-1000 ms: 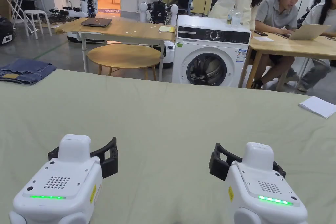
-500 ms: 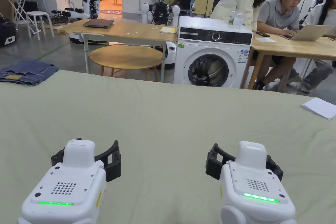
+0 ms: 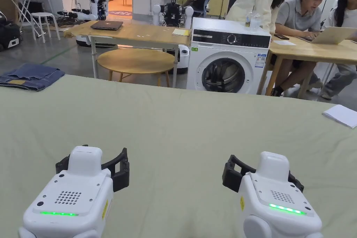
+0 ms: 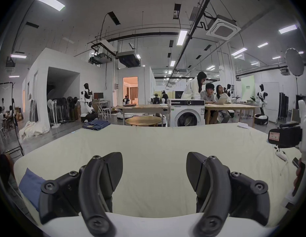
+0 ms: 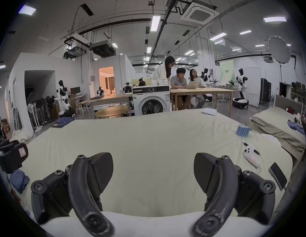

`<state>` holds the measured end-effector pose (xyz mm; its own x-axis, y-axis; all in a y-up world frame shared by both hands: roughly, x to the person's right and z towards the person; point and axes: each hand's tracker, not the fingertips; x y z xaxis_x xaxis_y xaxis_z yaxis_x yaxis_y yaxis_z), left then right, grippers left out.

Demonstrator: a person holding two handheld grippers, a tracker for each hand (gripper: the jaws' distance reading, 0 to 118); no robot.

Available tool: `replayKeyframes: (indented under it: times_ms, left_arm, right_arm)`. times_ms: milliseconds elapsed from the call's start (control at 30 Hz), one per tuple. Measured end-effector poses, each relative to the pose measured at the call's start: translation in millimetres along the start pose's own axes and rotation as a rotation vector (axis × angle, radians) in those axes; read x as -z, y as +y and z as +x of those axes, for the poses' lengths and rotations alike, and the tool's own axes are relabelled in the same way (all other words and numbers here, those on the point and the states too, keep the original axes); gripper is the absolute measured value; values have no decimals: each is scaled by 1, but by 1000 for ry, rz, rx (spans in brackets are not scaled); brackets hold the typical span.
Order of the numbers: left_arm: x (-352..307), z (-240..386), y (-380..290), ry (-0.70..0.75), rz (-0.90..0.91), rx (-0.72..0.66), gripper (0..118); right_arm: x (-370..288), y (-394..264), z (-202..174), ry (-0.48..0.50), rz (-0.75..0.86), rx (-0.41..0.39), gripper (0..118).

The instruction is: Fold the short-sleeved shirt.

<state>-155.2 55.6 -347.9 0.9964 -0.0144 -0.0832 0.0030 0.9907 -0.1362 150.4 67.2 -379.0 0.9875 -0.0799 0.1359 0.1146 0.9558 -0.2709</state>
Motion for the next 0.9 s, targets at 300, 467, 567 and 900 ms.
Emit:
replayKeyframes:
  times_ms: [300, 467, 567, 900]
  left_arm:
    - [2, -1, 1, 15, -11, 14, 77]
    - [2, -3, 0, -1, -16, 14, 77]
    - [2, -4, 1, 9, -18, 12, 77]
    - [6, -6, 0, 3, -25, 1, 77]
  right_arm:
    - [3, -3, 2, -4, -13, -10, 98]
    - [6, -3, 4, -17, -25, -12, 98]
    - [9, -4, 5, -21, -32, -18, 98]
    - [12, -5, 2, -18, -28, -35, 98]
